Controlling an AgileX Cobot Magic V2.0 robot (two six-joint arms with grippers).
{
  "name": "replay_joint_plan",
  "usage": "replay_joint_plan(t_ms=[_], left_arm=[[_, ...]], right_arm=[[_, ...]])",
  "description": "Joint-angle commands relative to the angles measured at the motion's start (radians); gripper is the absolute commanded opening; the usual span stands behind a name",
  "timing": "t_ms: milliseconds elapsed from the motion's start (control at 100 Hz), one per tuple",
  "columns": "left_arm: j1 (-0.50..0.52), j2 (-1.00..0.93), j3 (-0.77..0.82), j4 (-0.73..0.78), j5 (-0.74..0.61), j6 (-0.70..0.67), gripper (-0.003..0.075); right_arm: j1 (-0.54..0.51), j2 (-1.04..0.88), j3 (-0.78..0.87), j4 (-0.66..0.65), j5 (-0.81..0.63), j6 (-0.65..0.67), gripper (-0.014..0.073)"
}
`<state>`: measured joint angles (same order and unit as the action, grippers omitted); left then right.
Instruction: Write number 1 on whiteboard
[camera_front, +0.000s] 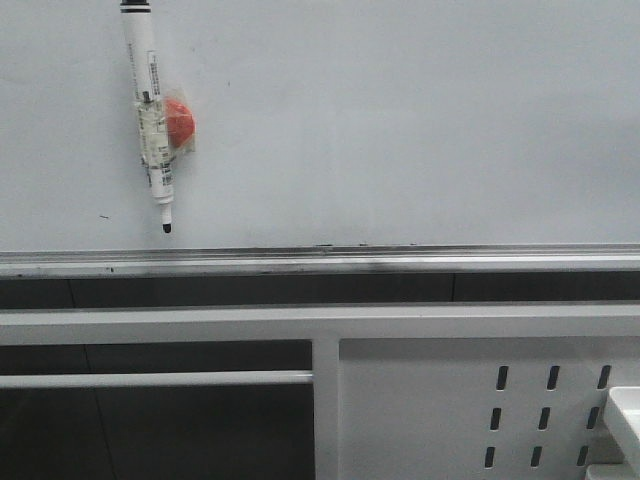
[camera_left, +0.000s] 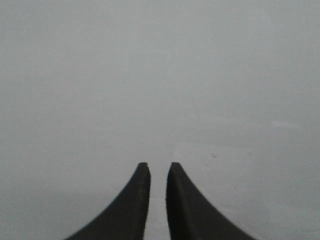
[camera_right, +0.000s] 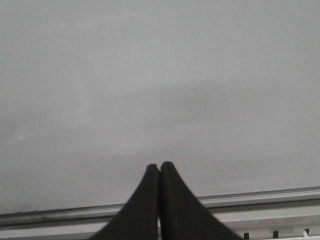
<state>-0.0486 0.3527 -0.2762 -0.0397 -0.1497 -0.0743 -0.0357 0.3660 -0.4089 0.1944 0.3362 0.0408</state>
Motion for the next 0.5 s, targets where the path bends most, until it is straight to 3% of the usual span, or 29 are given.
replay_joint_plan(t_ms=[0,60,110,210,330,490], left_arm=[[-0.03,0.016,-0.036,0.07,-0.073,-0.011,0.0252],[-0.051,0.016,-0.036,0.067,-0.113,-0.013,0.037],[-0.064,0.016,-0.036,0.059,-0.16,-0.018,0.0407],[-0.086,0.021,-0.036,0.057,-0.154,-0.021,0.04],[-0.134,0.045,-0.031,0.061,-0.088,-0.03,0.04],[-0.227,0.146,0.019,0.066,-0.129,-0.03,0.04]], right_arm=[[0.016,0.026,-0.037,0.008,-0.039,0.005,-0.0069],[0.031,0.033,-0.033,0.008,-0.042,0.005,-0.0069],[0.036,0.035,-0.031,0.021,-0.057,0.005,-0.0069],[0.036,0.043,-0.031,0.099,-0.049,0.005,-0.0069],[0.036,0.045,-0.031,0.102,-0.012,-0.029,-0.0069],[0.036,0.045,-0.037,0.102,-0.007,-0.1,-0.0069]])
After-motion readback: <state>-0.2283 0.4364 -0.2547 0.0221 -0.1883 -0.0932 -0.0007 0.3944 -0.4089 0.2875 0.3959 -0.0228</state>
